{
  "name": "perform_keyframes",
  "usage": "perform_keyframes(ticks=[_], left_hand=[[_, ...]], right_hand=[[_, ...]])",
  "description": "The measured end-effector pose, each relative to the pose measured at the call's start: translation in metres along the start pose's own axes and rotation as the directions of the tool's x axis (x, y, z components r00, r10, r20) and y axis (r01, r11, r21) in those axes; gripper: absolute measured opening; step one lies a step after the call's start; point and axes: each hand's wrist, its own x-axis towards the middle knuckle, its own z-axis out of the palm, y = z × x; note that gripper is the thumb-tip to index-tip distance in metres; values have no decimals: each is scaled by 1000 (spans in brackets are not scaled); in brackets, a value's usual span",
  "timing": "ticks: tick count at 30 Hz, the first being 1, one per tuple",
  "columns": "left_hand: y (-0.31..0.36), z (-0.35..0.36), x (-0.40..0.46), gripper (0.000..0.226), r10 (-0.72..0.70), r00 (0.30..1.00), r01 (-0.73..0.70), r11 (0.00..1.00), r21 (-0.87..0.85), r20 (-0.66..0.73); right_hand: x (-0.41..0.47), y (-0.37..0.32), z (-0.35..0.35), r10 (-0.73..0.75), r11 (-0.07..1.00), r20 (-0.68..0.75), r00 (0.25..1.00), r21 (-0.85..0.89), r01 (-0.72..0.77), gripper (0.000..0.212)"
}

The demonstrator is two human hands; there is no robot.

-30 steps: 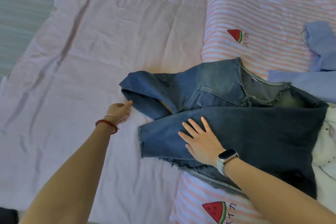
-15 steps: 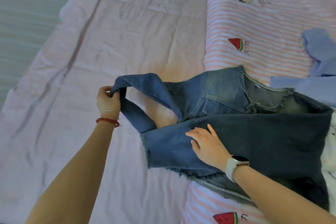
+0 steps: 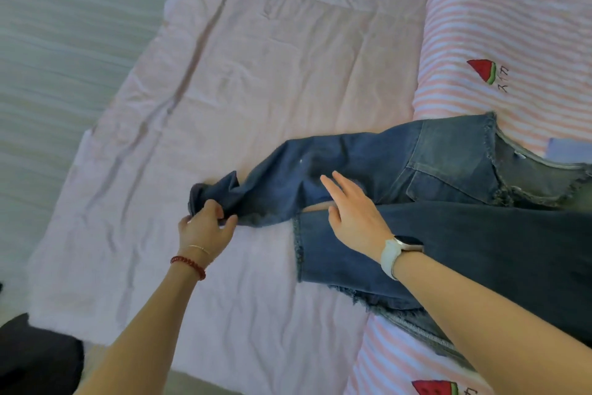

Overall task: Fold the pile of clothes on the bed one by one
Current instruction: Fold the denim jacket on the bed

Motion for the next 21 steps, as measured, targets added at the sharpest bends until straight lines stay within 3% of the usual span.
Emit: perform_keyframes(ticks=[4, 7, 9, 11, 12, 13, 14, 15, 16, 18, 19, 21], left_hand=[[0, 2, -23, 22, -284, 954, 265, 949, -169, -97], [-4, 8, -34, 27, -284, 940, 260, 955, -141, -189], [-7, 7, -31, 43, -264, 914, 228, 962, -150, -308], [-11, 3, -16, 64, -404, 882, 330, 897, -293, -244], [-14, 1, -6, 68, -528, 841, 428, 782, -454, -116], [-15, -2, 3, 63, -644, 761, 530, 553, -643, 73], [-16, -5, 10, 49, -671, 688, 574, 272, -772, 275], [-15, -7, 13, 30, -651, 670, 537, 95, -839, 356], [-14, -11, 14, 15, -642, 703, 474, 102, -875, 306], [0, -25, 10, 13, -596, 802, 255, 301, -919, 28], [14, -33, 2, 13, -525, 845, 118, 368, -922, -101], [50, -46, -28, 22, -315, 907, -123, 438, -891, -280]], right_hand=[[2, 4, 12, 37, 991, 219, 975, -131, -8, 54], [-7, 9, 23, 9, 978, 188, 982, -207, 31, 54], [-12, 9, 27, 2, 976, 142, 990, -217, 29, 52], [-15, 8, 27, 1, 982, 123, 992, -189, 23, 49], [-16, 7, 28, -4, 986, 106, 994, -166, 22, 47], [-16, 6, 29, -9, 991, 83, 997, -130, 20, 46], [-17, 6, 29, -14, 997, 55, 998, -71, 18, 44], [-18, 5, 28, -6, 1000, 30, 1000, 16, 6, 42], [-19, 2, 26, 20, 991, 3, 1000, 130, -20, 40], [-22, -6, 15, 137, 901, -9, 991, 418, -121, 36], [-24, -11, 6, 213, 798, 25, 977, 573, -188, 34], [-31, -19, -15, 319, 466, 143, 937, 837, -286, 27]])
